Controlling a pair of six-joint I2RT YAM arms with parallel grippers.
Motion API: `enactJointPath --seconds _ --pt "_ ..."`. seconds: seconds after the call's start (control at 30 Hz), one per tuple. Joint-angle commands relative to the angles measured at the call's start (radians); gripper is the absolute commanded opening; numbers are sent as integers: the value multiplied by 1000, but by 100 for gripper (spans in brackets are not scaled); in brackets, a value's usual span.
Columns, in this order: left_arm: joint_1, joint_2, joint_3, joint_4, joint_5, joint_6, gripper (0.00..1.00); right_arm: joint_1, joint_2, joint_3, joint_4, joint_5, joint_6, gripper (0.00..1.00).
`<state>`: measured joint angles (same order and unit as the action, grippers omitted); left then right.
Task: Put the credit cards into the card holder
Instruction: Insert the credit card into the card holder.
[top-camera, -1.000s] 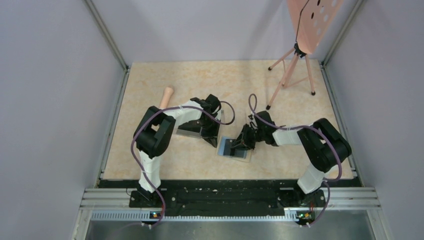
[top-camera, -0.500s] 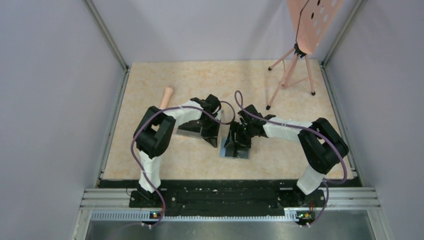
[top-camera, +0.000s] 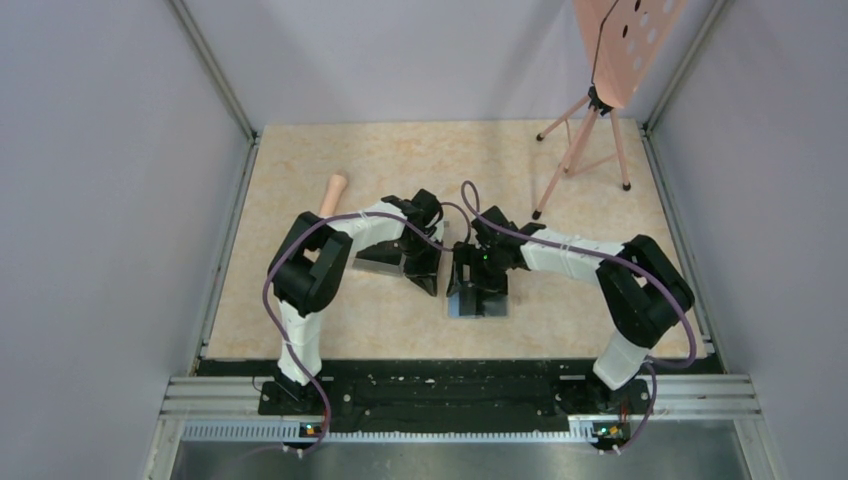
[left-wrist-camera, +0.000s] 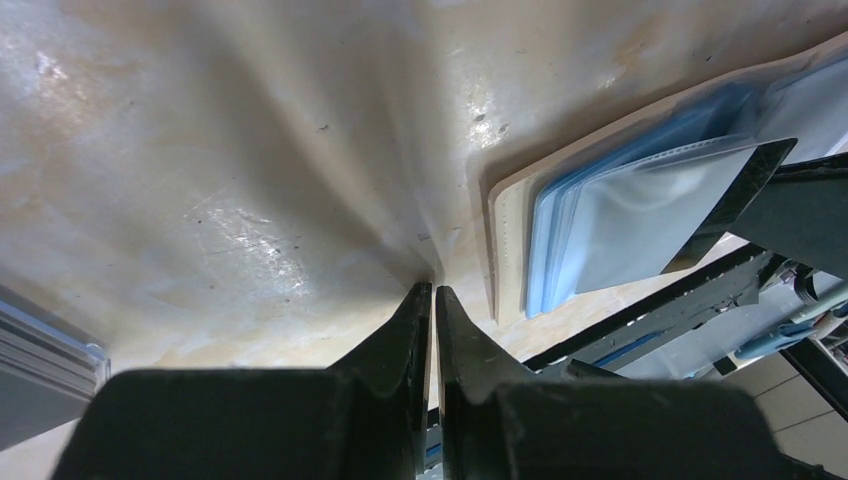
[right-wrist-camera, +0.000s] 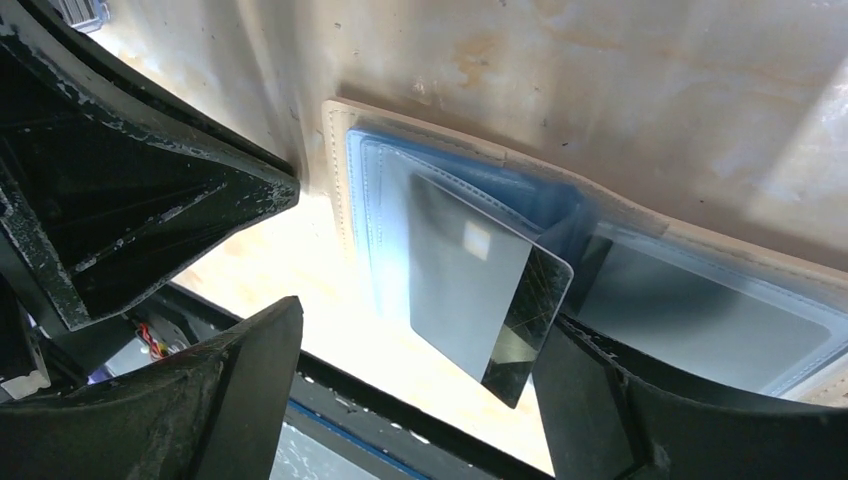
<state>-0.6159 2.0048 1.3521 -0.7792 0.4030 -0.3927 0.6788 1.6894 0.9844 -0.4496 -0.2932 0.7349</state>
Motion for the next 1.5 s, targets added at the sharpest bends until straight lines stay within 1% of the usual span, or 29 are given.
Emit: enactJointPath --seconds 0.0,0.1,0.2,0.33,0.43,0.6,0.67,0.73,0.87,1.03,1.23,1.33,1.4,1.47 --pt "-3 14 -9 28 30 6 10 12 -64 35 -30 57 -19 84" --pt "1 7 -10 33 26 5 10 12 -126 11 -15 87 2 89" --pt "6 6 -7 33 31 6 10 11 -171 -5 -13 107 5 90" --pt "6 11 -4 42 51 2 10 10 -182 -15 -19 97 -11 92" --pt "7 13 -4 43 54 3 10 10 -184 -7 -62 123 -31 92" --pt "6 17 -4 44 59 0 10 11 -213 -7 -125 232 -80 92" --pt "6 19 -2 44 63 0 10 11 -208 -14 -132 237 -92 92" --pt "6 23 -1 44 72 -1 10 10 -197 -29 -111 209 -96 91" --pt "6 31 -7 49 85 -6 9 10 -158 -62 -28 113 -74 81" --pt "5 38 -10 46 78 -9 9 11 -99 -74 78 11 -43 73" --pt "4 47 -7 44 75 -10 8 17 -3 -24 147 -84 -20 70" --pt "5 51 1 34 64 -5 8 22 18 -5 192 -120 2 64" --pt "5 50 4 30 56 -3 8 27 22 8 210 -136 11 54" --pt "4 47 10 23 42 0 9 27 25 14 222 -150 17 39"
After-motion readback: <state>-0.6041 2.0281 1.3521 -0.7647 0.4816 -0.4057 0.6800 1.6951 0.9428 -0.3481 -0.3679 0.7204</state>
